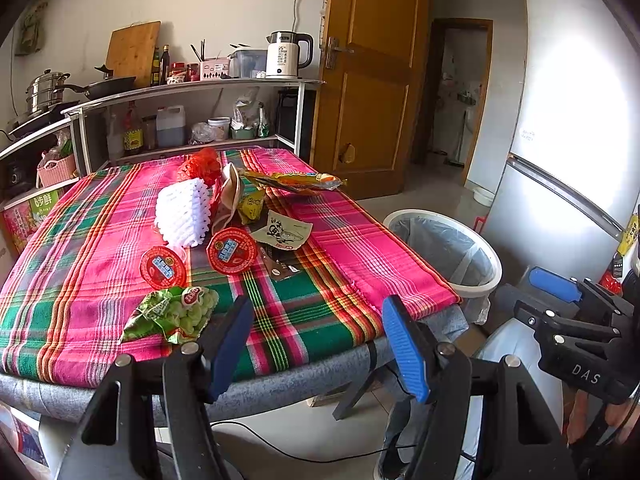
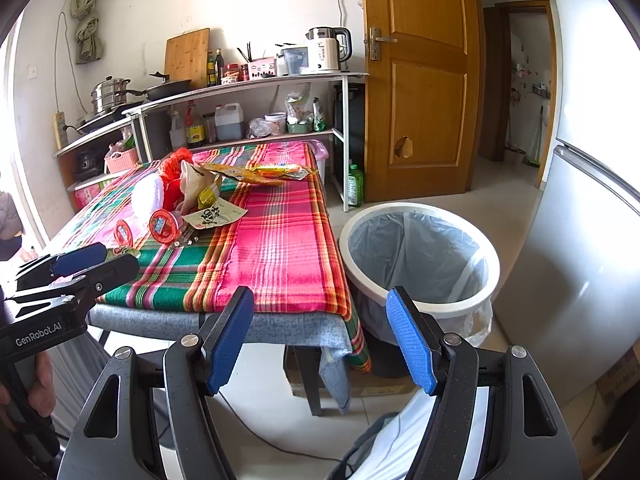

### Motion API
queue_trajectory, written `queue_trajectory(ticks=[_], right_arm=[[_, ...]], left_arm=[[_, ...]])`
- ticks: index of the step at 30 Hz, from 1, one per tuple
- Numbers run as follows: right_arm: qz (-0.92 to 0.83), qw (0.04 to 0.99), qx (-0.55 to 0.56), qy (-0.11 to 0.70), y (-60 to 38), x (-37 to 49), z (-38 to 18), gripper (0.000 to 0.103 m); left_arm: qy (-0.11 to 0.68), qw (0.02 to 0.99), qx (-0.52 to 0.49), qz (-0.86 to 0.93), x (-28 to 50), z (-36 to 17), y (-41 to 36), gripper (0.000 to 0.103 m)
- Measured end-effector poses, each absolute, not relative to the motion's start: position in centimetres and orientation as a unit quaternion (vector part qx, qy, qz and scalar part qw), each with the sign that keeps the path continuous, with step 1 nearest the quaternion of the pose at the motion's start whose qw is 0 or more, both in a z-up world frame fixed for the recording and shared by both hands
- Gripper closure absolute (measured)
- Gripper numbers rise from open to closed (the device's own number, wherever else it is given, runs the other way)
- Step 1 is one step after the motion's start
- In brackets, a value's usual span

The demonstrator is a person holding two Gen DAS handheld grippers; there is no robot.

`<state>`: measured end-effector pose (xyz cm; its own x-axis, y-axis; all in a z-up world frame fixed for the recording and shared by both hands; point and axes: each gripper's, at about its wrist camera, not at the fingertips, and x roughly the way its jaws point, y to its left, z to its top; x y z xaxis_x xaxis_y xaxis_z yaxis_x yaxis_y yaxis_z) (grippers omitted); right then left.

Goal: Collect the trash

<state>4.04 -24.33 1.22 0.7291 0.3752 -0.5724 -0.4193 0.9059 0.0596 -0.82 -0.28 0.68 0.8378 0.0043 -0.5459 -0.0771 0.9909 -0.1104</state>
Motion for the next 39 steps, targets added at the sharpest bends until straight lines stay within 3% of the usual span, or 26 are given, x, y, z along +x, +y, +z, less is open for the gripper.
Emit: queue_trajectory(ticks=[39], right_arm=[[0.213,0.929,-0.039,0.300,-24.45,3.85,1.17,0.034]], left_arm=[[0.284,0.957,-0.061,0.021,-0.89,0.62,-0.34,0.034]])
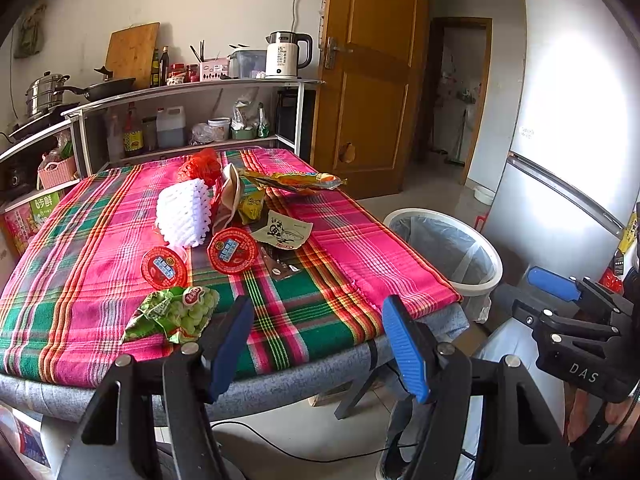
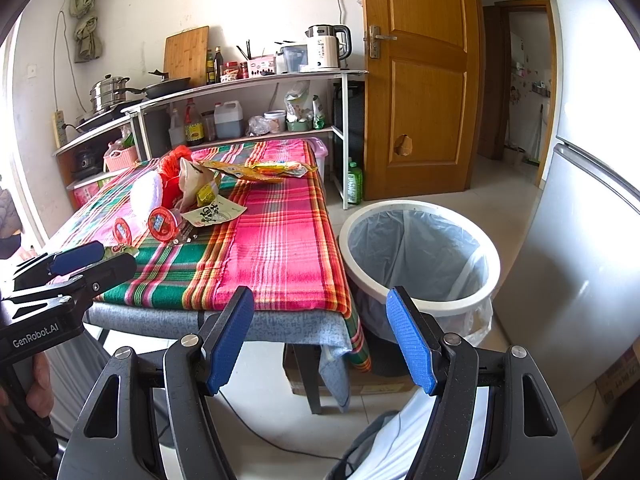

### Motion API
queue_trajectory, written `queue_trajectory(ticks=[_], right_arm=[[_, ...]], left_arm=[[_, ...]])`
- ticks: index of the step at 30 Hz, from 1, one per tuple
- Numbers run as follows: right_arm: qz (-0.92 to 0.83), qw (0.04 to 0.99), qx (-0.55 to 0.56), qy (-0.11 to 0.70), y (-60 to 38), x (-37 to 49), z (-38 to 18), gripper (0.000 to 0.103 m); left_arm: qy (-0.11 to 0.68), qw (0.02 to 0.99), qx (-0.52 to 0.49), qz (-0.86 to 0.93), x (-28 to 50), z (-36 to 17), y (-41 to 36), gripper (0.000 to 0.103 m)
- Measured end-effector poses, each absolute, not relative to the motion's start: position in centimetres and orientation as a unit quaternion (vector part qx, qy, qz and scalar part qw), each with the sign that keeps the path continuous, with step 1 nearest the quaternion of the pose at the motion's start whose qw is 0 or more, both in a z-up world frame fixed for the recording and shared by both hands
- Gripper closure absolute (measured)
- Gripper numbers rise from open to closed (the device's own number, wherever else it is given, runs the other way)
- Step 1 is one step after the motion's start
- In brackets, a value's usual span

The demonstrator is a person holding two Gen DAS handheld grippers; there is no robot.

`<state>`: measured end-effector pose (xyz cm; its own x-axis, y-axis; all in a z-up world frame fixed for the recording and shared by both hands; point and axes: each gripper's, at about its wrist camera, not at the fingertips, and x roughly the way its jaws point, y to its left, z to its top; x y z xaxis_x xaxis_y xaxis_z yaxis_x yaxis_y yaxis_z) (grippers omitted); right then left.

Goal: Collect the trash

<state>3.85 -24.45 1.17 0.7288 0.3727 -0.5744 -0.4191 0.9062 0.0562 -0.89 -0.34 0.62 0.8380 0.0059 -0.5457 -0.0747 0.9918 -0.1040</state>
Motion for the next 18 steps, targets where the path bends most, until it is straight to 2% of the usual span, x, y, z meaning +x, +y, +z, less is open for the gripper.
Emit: queue_trajectory(ticks=[18], right_arm=[[0.222,0.924,-0.040,0.309,-24.02,4.61,0.60,0.034]], left_arm=[[0.288,0.955,-0.068,0.027,-0.63,0.24,0.25,0.034]])
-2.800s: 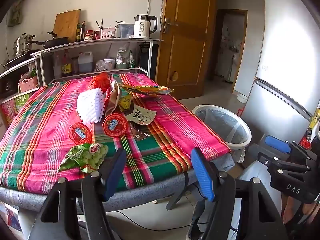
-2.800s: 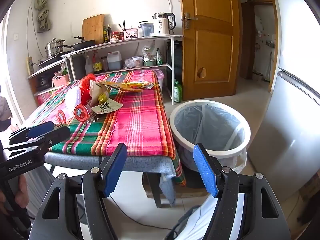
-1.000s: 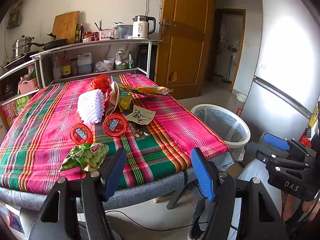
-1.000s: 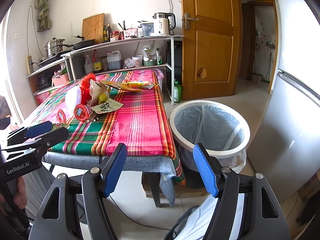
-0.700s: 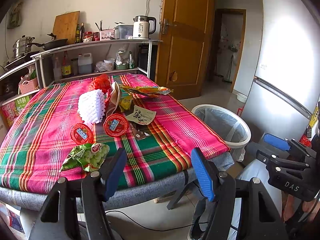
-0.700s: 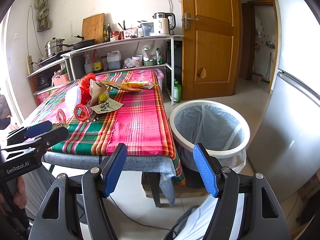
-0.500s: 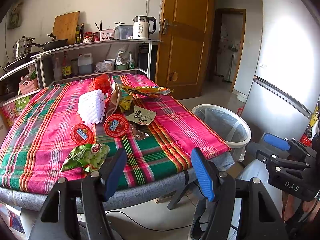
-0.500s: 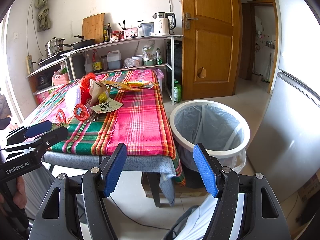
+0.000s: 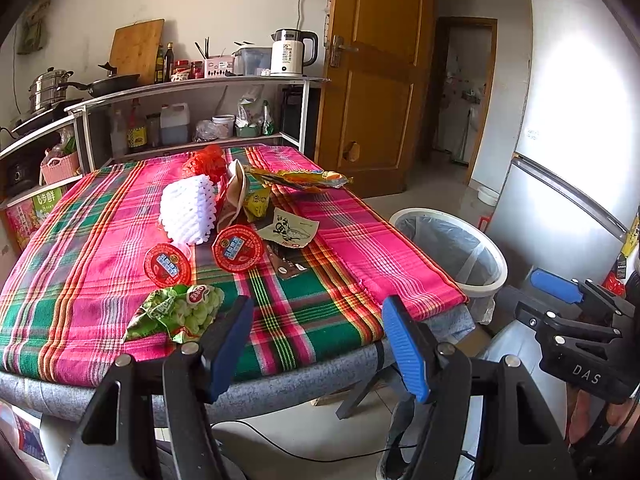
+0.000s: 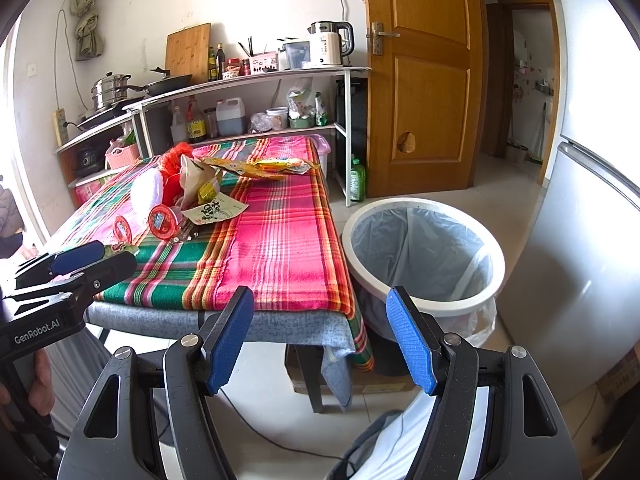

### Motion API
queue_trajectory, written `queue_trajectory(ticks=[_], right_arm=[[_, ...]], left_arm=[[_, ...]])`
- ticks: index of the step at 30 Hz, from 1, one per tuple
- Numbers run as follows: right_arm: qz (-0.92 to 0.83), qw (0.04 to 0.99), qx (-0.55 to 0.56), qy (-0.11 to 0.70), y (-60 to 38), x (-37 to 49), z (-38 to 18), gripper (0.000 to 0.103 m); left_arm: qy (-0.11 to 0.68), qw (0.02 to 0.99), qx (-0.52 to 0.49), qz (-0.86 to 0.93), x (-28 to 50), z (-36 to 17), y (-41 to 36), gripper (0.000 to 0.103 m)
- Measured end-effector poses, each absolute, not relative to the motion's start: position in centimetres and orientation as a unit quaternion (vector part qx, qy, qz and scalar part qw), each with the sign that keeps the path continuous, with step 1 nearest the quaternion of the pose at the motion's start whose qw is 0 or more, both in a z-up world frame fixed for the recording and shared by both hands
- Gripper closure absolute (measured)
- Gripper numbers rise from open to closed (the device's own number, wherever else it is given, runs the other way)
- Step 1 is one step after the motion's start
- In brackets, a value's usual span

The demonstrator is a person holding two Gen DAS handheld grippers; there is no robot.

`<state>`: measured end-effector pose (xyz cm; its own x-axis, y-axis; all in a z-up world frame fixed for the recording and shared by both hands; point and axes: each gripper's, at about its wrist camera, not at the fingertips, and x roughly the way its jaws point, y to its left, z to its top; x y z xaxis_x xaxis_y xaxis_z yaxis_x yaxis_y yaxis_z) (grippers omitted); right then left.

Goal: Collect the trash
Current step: 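Grasp the brown wrapper with the right tool while the left tool grasps the red cup lid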

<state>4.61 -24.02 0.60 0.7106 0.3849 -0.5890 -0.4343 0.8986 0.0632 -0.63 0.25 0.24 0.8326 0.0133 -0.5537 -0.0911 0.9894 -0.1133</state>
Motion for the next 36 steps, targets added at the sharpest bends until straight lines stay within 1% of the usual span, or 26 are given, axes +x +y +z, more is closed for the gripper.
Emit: queue_trajectory(ticks=[13,24,31,34,36], right_arm=[[0.268,0.908,-0.053,0.318,-20.5,6.9,0.6,0.034],[0.303,0.891,-0.064,0.332,-16.3,9.0,0.3,0.034],[0.322,0.882,-0.071,0.338,-13.5,10.6,-0.1,0.034],[0.328,0.877,-0.077,0.342,-12.1,11.7,-0.3,0.037],[0.333,0.873,-0.084,0.347,-11.1,12.4,-0.6,0.042]], left_arm=[[0.289,0.947,-0.119,0.069,0.2,-0.1,4.8,0.034],[0.293,0.939,-0.124,0.129,1.7,-0.6,9.2,0.034],[0.309,0.931,-0.136,0.139,3.4,-1.7,11.7,0.034],[0.319,0.927,-0.138,0.139,4.2,-2.3,12.2,0.034],[0.325,0.926,-0.140,0.135,4.5,-2.6,12.4,0.034]])
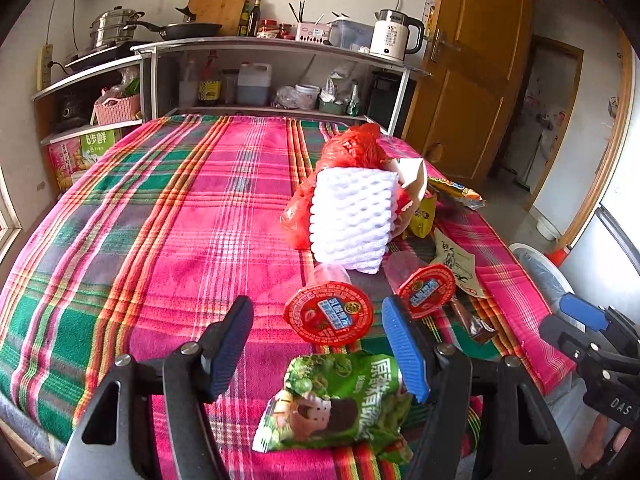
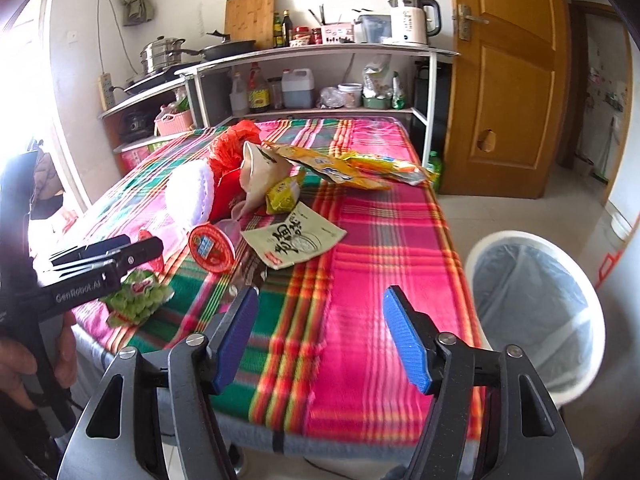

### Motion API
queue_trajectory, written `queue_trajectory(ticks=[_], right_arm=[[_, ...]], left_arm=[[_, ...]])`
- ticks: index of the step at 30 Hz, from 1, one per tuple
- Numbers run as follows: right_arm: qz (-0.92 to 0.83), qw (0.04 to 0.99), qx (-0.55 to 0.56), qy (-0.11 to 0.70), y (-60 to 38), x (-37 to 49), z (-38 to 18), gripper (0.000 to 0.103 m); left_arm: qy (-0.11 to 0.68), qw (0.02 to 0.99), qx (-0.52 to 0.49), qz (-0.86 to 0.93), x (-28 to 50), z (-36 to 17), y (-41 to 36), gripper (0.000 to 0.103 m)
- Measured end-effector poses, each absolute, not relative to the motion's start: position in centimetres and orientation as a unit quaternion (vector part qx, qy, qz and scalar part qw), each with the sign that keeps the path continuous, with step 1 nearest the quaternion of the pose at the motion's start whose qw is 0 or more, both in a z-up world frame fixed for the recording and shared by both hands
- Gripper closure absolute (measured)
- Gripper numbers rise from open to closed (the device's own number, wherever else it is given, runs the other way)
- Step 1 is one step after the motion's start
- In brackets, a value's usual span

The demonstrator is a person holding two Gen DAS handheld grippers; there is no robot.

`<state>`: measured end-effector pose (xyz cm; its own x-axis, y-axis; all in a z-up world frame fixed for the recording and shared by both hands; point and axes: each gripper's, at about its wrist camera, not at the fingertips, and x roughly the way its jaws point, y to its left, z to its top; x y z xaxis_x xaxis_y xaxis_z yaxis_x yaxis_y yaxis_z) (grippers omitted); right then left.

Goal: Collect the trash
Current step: 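Grasp the brown wrapper with the right tool while the left tool grasps the red cup lid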

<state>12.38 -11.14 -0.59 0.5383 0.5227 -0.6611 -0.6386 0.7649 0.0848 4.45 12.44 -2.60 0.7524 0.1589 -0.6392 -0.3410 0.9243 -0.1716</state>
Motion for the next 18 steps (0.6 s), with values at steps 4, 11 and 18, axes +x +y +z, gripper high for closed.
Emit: queue_trajectory(ticks=[4,11,18], right_arm=[[0.352,0.859,-0.082,0.364,-9.6,13.2,-1.2,0.047],[0.389,0.832,-0.075,0.388,-7.1,13.3,-2.3,0.059],[0.392,0.817,-0.070,0.416,-5.9,14.2,-3.5,0.074]], left_arm=[[0.333,0.923,-0.144,0.131,5.1,-3.1,12.7,0.035],[0.343,0.919,-0.148,0.128,5.7,-3.7,13.2,0.050],[0.345,0.919,-0.149,0.123,5.9,-4.0,13.3,0.054]])
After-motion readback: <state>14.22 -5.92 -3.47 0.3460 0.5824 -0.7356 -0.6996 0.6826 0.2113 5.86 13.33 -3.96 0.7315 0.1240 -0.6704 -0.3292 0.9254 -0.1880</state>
